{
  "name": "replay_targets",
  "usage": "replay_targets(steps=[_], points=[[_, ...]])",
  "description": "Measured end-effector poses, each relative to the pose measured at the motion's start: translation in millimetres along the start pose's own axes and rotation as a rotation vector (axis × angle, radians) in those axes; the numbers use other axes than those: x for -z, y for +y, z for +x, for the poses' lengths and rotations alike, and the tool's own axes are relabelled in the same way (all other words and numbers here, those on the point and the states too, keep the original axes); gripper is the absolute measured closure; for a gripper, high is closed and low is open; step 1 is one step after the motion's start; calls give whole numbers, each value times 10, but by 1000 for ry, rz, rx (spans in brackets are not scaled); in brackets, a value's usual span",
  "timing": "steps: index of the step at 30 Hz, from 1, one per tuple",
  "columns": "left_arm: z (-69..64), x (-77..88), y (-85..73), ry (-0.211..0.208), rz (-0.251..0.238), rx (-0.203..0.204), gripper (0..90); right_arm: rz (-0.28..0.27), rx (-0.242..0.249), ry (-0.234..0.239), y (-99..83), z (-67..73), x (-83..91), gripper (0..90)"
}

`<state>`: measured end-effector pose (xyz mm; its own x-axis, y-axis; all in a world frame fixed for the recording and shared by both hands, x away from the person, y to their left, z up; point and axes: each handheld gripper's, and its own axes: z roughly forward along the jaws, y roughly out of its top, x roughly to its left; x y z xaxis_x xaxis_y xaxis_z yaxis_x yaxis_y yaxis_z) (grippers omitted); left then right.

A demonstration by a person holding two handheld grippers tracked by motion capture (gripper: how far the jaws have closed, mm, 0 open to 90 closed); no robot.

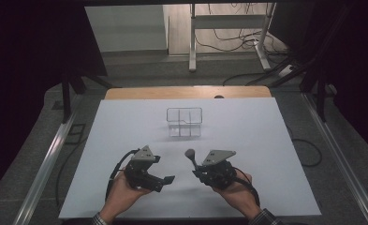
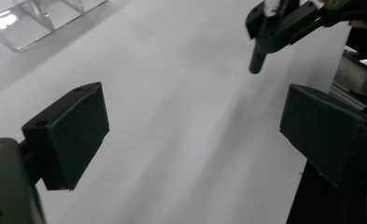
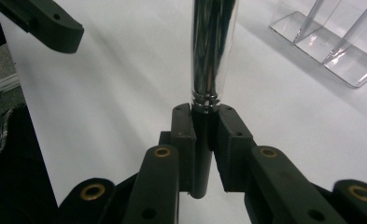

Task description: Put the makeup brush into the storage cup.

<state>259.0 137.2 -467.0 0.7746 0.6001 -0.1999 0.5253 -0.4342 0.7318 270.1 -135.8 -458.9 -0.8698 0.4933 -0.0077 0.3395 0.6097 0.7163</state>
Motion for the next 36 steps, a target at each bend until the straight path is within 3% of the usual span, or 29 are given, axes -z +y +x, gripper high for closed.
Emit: replay_targets(steps=[5, 14, 36], points=[[52, 60, -22, -6, -4, 20, 56, 3, 0, -3, -17, -22, 16, 782], [151, 148, -108, 40, 1, 31, 52, -4, -11, -7, -29, -52, 43, 781], [178, 191, -284, 162, 56, -10, 23, -24, -33, -1, -60, -156, 93, 782]])
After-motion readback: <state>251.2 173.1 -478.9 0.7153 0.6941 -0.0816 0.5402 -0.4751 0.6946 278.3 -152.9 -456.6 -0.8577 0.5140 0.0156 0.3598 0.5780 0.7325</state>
